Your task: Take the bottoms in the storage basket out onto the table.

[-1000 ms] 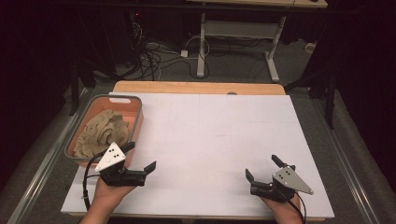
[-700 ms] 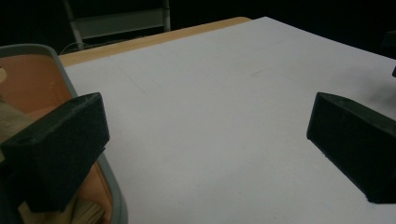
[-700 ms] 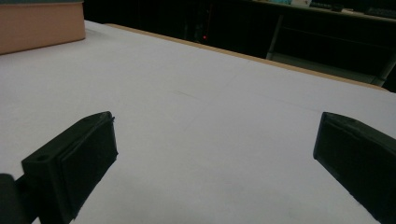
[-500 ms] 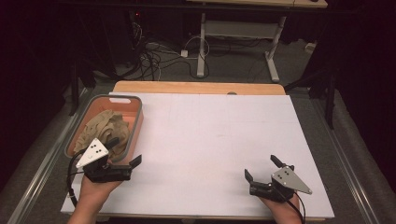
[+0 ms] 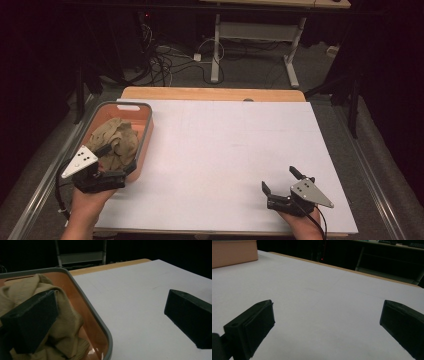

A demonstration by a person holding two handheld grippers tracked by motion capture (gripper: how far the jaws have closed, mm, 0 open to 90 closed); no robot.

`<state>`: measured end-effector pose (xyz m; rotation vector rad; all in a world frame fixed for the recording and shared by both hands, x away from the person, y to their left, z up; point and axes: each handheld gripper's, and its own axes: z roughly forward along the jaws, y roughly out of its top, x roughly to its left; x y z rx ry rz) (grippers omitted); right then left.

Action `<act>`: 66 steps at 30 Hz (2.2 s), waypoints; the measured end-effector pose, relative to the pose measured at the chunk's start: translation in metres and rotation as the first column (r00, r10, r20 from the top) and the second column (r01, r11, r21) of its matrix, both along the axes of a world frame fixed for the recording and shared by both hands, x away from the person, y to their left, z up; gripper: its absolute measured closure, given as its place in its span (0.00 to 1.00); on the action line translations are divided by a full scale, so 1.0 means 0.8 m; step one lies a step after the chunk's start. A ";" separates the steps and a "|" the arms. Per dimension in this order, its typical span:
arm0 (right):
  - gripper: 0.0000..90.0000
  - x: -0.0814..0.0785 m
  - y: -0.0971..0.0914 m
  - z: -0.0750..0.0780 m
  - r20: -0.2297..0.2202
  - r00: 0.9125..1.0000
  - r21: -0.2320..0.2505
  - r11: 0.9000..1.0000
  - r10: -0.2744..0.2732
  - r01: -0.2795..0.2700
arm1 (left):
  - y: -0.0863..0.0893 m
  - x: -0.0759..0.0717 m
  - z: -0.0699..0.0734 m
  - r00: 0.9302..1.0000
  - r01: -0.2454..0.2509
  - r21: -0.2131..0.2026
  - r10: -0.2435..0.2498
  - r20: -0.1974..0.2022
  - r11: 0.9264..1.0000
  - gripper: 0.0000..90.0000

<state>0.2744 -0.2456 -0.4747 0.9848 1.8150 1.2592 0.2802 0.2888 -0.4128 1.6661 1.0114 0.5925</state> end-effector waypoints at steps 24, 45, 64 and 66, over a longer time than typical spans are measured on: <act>0.00 0.000 -0.001 -0.001 -0.001 1.000 -0.002 1.000 -0.002 0.002 | 0.062 0.008 -0.014 0.992 -0.119 -0.030 0.118 -0.048 0.992 0.00; 0.00 0.000 0.001 -0.001 -0.003 1.000 0.001 1.000 0.005 -0.005 | 0.086 0.010 -0.023 0.982 -0.178 -0.033 0.175 -0.066 0.984 0.00; 0.00 -0.008 0.001 0.000 0.024 0.998 -0.040 0.998 0.051 -0.050 | 0.064 0.021 -0.027 0.983 -0.170 0.005 0.170 -0.075 0.986 0.00; 0.00 -0.009 0.002 -0.001 0.029 0.998 -0.055 0.997 0.062 -0.060 | 0.063 0.023 -0.029 0.980 -0.181 0.024 0.183 -0.084 0.983 0.00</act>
